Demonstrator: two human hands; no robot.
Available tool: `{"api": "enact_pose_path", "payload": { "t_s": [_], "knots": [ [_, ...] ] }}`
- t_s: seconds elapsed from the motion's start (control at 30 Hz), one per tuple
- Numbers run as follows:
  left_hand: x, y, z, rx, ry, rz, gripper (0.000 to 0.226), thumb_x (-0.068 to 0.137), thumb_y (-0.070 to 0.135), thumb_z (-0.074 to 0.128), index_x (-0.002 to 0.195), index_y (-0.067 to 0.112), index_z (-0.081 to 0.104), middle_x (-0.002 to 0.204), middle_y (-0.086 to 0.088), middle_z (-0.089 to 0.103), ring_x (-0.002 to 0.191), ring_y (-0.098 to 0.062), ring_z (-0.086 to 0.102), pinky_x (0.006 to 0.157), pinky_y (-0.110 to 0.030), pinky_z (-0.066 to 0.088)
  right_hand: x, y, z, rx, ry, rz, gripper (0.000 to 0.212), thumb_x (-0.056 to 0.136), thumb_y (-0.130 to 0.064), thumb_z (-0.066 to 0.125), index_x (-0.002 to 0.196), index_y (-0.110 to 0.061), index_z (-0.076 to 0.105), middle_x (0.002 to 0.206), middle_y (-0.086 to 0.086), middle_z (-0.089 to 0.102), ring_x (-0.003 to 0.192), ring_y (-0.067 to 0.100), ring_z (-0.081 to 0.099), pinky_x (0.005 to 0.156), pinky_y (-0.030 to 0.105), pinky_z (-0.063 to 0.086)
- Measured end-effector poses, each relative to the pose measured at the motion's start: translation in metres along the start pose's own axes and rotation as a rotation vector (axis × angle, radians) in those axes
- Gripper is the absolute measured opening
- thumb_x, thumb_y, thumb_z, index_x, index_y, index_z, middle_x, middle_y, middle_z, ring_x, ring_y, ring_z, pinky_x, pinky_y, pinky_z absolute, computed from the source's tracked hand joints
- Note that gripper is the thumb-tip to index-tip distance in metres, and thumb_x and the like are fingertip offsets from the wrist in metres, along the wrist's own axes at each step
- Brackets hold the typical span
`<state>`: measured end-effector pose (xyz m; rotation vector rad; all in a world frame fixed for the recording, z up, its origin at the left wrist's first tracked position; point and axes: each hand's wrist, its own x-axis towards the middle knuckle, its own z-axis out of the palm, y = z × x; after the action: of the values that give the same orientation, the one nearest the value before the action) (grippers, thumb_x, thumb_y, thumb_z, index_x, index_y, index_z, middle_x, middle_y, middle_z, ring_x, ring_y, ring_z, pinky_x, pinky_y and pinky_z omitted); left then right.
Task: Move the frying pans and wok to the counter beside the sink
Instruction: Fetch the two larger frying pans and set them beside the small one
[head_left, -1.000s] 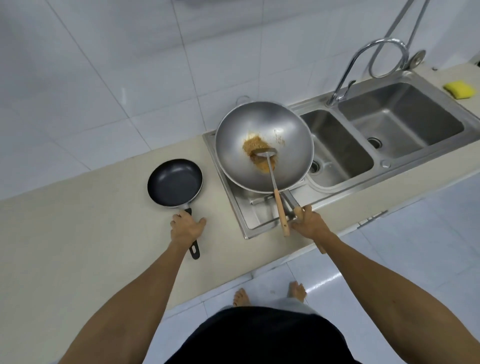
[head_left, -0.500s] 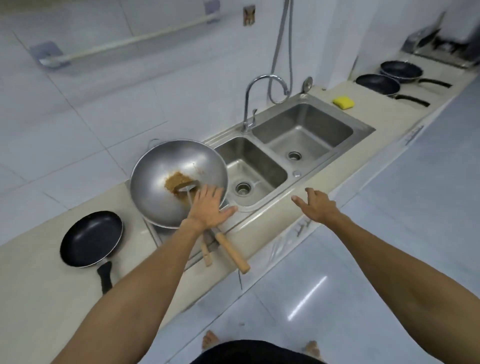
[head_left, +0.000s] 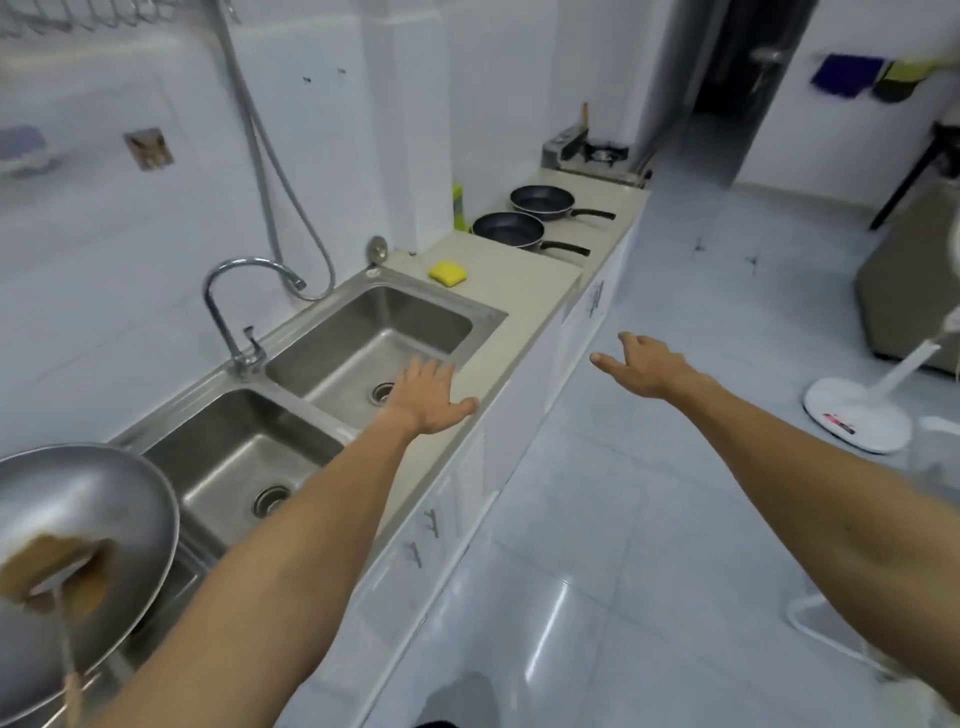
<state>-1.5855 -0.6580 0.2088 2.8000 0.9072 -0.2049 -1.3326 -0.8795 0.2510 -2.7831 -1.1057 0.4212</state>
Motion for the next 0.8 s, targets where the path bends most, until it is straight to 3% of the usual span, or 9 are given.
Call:
{"api": "enact_pose_path", "payload": {
  "t_s": [0.1,0.27,0.4,0.8],
  "knots": [
    [0.059,0.034,-0.019,0.042,-0.003,0.053,0.087,0.095,0.064,0.041,0.161,0.010,0.020,0.168,-0.017,0.018,0.155,-0.039,0.008,0.123,-0.051,0.010,0.037,0.028,-0.013,0.020,-0.023,0.020,0.092,0.097,-0.074,0.031,0.161,-0.009,0.024,0.166,0.017,0.032,0.149,0.038,0.035,0.118,0.056,0.031],
    [0.164,0.068,-0.043,0.125,-0.014,0.121,0.086,0.092,0.064,0.042,0.158,0.012,0.025,0.163,-0.017,0.027,0.150,-0.036,0.020,0.120,-0.050,0.019,0.111,0.062,-0.021,0.057,-0.066,0.064,0.091,0.098,-0.072,0.031,0.163,-0.010,0.019,0.169,0.014,0.025,0.153,0.035,0.030,0.120,0.055,0.029],
    [0.257,0.084,-0.054,0.144,-0.041,0.153,0.087,0.093,0.066,0.040,0.159,0.012,0.024,0.166,-0.016,0.023,0.153,-0.039,0.014,0.121,-0.052,0.016,0.188,0.090,-0.032,0.088,-0.085,0.110,0.091,0.098,-0.072,0.031,0.163,-0.010,0.020,0.169,0.014,0.024,0.153,0.035,0.030,0.121,0.056,0.028],
    [0.490,0.120,-0.091,0.215,-0.103,0.143,0.089,0.091,0.066,0.042,0.160,0.013,0.022,0.166,-0.015,0.023,0.151,-0.038,0.019,0.119,-0.051,0.022,0.406,0.153,-0.099,0.137,-0.072,0.173,0.090,0.098,-0.069,0.038,0.163,-0.009,0.020,0.169,0.017,0.024,0.154,0.035,0.028,0.121,0.054,0.028]
  ]
}}
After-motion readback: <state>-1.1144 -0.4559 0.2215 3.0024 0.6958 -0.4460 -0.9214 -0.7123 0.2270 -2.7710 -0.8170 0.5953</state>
